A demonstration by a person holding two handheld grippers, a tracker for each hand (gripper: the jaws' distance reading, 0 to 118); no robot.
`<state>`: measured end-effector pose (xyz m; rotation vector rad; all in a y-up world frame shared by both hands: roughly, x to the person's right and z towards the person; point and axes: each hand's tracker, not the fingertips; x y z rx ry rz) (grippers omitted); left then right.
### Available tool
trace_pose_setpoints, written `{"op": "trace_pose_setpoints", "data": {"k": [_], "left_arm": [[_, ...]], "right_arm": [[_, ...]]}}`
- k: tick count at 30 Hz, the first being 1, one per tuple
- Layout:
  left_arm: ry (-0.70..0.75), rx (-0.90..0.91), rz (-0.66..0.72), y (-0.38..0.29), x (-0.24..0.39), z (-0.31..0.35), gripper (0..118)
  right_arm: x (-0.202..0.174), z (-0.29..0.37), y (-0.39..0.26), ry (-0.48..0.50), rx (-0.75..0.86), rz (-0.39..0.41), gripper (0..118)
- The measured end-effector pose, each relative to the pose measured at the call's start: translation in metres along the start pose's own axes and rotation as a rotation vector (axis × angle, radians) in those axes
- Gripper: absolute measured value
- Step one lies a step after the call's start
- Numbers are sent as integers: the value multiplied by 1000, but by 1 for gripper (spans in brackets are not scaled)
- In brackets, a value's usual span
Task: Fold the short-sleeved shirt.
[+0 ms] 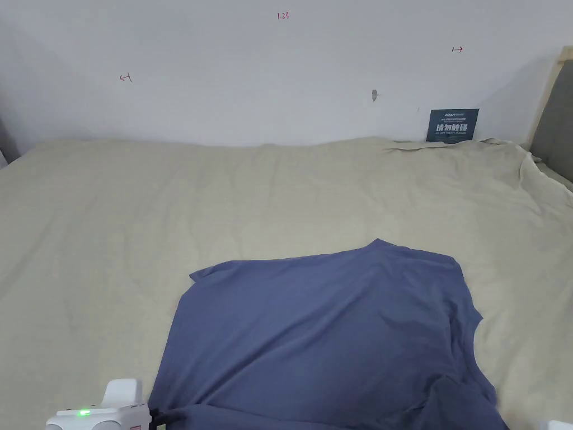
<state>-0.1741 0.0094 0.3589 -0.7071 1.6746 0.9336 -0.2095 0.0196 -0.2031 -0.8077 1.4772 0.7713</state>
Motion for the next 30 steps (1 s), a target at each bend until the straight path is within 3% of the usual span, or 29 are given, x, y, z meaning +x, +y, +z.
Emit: {"op": "trace_pose_setpoints", "data": {"k": [2, 3, 4, 5, 6, 11, 20, 23, 25, 26, 28, 29, 30], "left_arm": [[13, 15, 0, 4, 5, 13, 55], [27, 26, 0, 7, 7, 18, 77], [41, 41, -2, 11, 8, 24, 92], [55, 62, -4, 12, 7, 22, 102], [57, 103, -1, 15, 6, 24, 108], [13, 313, 52, 38, 4, 65, 109], [33, 600, -8, 62, 37, 130, 109], [21, 686, -19, 59, 50, 141, 97], [27, 734, -38, 57, 56, 139, 74], [28, 750, -48, 56, 58, 138, 60], [9, 787, -81, 52, 64, 140, 22], [-3, 797, -85, 52, 63, 135, 11], [-18, 801, -84, 52, 62, 133, 9]], "right_arm": [[-5, 10, 10, 6, 46, 19, 45], [-5, 11, 15, 8, 78, 27, 73], [-6, 16, 21, 9, 118, 38, 87], [-9, 23, 26, 13, 155, 50, 93], [-14, 31, 33, 13, 190, 63, 93], [-45, 82, 60, 35, 373, 101, 93], [-83, 129, 73, 11, 655, 110, 93], [-89, 138, 69, -9, 709, 110, 92], [-92, 144, 67, -10, 726, 127, 85], [-94, 146, 65, -12, 735, 137, 74], [-96, 151, 64, -23, 763, 152, 30], [-97, 153, 64, -26, 771, 155, 11], [-98, 155, 63, -35, 781, 159, 6]]}}
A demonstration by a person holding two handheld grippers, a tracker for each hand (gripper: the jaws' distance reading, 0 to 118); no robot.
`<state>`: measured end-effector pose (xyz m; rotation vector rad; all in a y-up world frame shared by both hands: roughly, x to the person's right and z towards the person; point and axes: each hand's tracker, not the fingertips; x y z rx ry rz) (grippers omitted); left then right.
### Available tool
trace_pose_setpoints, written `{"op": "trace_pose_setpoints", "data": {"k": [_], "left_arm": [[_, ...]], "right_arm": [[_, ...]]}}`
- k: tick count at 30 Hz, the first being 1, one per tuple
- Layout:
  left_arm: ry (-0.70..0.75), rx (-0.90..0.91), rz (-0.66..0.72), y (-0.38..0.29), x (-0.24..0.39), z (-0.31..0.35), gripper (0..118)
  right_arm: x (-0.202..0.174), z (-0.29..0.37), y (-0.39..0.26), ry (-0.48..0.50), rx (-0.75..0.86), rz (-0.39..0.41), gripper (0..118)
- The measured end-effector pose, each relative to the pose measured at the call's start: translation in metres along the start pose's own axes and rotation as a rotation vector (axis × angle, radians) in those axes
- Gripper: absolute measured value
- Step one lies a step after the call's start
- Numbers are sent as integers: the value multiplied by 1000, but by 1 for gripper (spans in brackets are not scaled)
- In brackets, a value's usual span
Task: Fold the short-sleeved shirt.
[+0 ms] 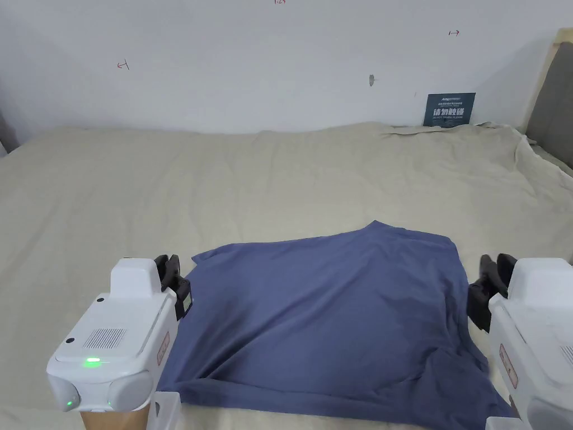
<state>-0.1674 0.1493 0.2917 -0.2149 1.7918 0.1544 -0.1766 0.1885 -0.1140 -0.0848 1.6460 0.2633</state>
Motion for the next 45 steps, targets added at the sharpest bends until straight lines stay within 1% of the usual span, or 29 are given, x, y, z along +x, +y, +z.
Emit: {"op": "trace_pose_setpoints", "data": {"k": [2, 3, 11, 16, 21, 23, 25, 26, 28, 29, 33, 38, 40, 41, 42, 45], "left_arm": [[-43, 21, 19, 0, 0, 3, 4], [-39, 22, 22, 1, 6, 8, 0], [-47, -27, 13, -2, -1, 4, 0], [-32, -204, 52, -16, -15, -11, 0], [-2, -452, 78, -42, -28, -26, 0], [-19, -553, 115, -58, -37, -32, 6], [-21, -611, 167, -73, -46, -37, 22], [-17, -639, 186, -79, -49, -39, 33], [-5, -699, 204, -93, -56, -47, 65], [4, -716, 208, -98, -58, -49, 76], [33, -757, 165, -110, -54, -41, 86], [60, -809, 162, -137, -58, -49, 85], [46, -827, 147, -144, -60, -54, 80], [46, -828, 145, -146, -58, -56, 74], [42, -828, 146, -148, -58, -59, 61], [-8, -860, 183, -140, -53, -56, 27]], "right_arm": [[2, 2, 1, 4, 22, -4, 2], [3, 3, 2, 5, 23, -5, 2], [4, 2, 2, 9, 12, -23, 1], [2, 2, 2, 17, 4, -21, 2], [2, -2, 1, 27, -9, -22, 2], [2, -4, 0, 32, -18, -26, 2], [1, -6, -2, 34, -26, -25, 2], [1, -6, -3, 36, -30, -23, 2], [1, -7, -4, 39, -39, -21, 2], [1, -7, -5, 39, -41, -21, 2], [2, -9, -8, 41, -56, -28, 2], [3, -10, -12, 42, -73, -27, 2], [3, -11, -13, 45, -79, -25, 2], [4, -11, -14, 44, -83, -26, 2], [4, -11, -15, 45, -87, -29, 2], [8, -10, -19, 39, -101, -33, 2]]}}
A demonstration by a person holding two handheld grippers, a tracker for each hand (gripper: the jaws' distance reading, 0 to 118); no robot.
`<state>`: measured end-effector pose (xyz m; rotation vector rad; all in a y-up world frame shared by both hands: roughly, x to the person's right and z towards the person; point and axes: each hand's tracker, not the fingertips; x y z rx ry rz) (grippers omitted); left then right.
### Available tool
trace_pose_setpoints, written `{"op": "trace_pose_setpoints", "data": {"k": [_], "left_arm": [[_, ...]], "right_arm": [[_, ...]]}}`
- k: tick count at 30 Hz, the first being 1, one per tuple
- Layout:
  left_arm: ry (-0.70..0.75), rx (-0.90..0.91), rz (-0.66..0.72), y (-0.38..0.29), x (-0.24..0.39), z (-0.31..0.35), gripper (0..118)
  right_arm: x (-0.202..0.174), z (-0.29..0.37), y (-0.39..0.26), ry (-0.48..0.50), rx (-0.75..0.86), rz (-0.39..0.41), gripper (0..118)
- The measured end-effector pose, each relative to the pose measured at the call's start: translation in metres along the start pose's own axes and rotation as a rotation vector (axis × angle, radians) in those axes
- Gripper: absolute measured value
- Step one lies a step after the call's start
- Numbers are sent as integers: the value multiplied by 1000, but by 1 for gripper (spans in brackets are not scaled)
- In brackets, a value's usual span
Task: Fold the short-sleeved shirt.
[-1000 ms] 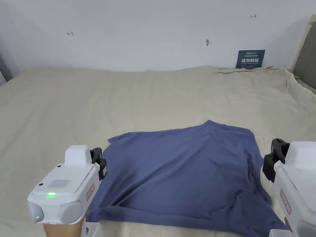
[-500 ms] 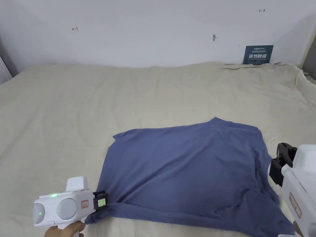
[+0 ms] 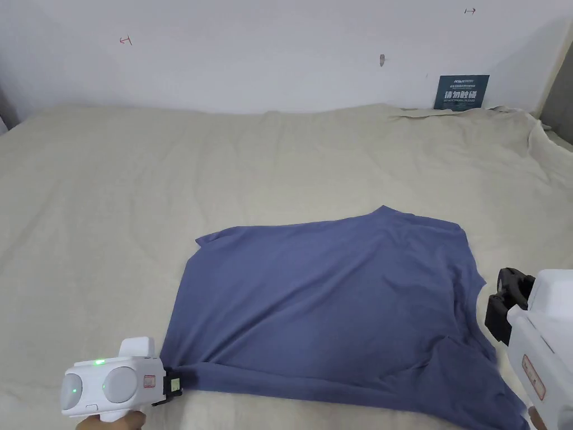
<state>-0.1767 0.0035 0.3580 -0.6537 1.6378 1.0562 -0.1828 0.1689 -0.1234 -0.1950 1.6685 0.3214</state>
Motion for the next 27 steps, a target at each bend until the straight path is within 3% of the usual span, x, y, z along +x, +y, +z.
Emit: {"op": "trace_pose_setpoints", "data": {"k": [3, 8, 11, 14, 15, 18, 22, 27], "left_arm": [[14, 19, -55, -4, 12, 8, 12], [31, 23, -134, 0, 10, 9, 8], [20, 50, -130, 3, 4, 10, 8], [6, 66, -116, 5, 2, 17, 8], [2, 70, -115, 6, 2, 19, 8], [-6, 80, -116, 7, 3, 27, 8], [-13, 92, -116, 9, 3, 30, 8], [-19, 92, -104, 10, 1, 25, 8]], "right_arm": [[8, 0, -6, 2, -32, -26, 2], [32, -8, -30, 38, -151, -137, 6], [43, -20, -53, 30, -276, -167, 36], [53, -31, -81, 38, -372, -229, 81], [55, -36, -90, 36, -415, -228, 85], [56, -48, -116, 15, -506, -186, 93], [59, -67, -147, 7, -642, -124, 93], [68, -82, -174, 18, -681, -117, 92]]}}
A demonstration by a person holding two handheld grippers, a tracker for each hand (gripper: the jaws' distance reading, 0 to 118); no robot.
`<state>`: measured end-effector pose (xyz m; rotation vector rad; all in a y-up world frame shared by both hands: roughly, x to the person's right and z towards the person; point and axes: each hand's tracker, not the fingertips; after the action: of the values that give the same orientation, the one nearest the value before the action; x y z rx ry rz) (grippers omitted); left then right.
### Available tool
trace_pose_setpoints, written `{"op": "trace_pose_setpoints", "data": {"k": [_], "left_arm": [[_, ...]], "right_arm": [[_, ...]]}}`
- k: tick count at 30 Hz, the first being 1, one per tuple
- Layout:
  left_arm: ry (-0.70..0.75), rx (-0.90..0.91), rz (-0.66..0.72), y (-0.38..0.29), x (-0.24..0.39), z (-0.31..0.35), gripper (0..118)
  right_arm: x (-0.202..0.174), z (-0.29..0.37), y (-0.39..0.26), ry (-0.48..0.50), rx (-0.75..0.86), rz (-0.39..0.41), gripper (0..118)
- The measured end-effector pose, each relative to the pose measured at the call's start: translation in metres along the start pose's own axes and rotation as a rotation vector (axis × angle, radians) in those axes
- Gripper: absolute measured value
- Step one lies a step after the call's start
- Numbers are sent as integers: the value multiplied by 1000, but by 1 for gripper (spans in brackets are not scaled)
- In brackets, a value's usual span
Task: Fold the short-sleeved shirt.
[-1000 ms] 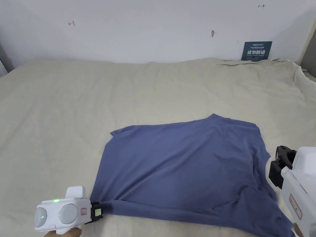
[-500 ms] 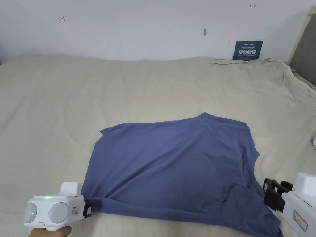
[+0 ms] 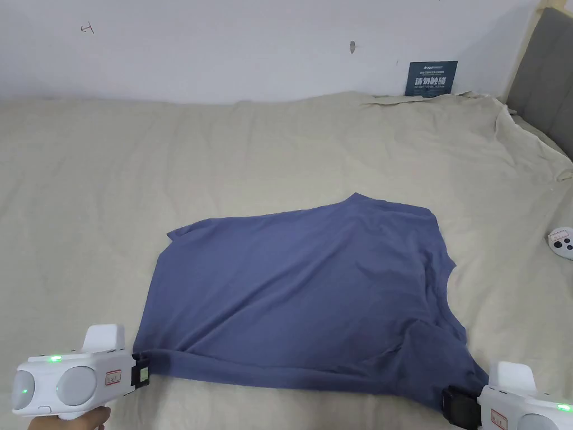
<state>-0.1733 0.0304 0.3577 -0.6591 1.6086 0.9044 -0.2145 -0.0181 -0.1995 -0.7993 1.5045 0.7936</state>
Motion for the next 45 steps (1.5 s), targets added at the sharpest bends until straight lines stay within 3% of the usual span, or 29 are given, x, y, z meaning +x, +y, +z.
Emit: {"op": "trace_pose_setpoints", "data": {"k": [2, 5, 9, 10, 19, 27, 33, 45], "left_arm": [[-1, -5, 6, 0, -1, -1, 8], [-1, -7, 14, -1, 5, 2, 8], [1, -6, 15, -1, 6, 2, 8], [0, -6, 14, -1, 6, 2, 8], [-21, 11, 40, 11, -5, 6, 8], [-38, 59, 49, 61, -10, 6, 8], [-12, 77, -7, 102, 1, -5, 8], [41, -4, -16, 152, 13, -87, 8]], "right_arm": [[2, -7, -2, 9, -21, 21, 84], [-1, -6, -2, 39, -20, 9, 62], [-13, 8, 0, 60, 5, 39, 16], [-15, 11, 1, 73, 17, 46, 13], [-26, 63, 28, 95, 90, 90, 11], [-29, 77, 96, 110, 147, 117, 11], [-41, 59, 143, 90, 154, 143, 11], [-47, -37, 209, 55, -17, 97, 11]]}}
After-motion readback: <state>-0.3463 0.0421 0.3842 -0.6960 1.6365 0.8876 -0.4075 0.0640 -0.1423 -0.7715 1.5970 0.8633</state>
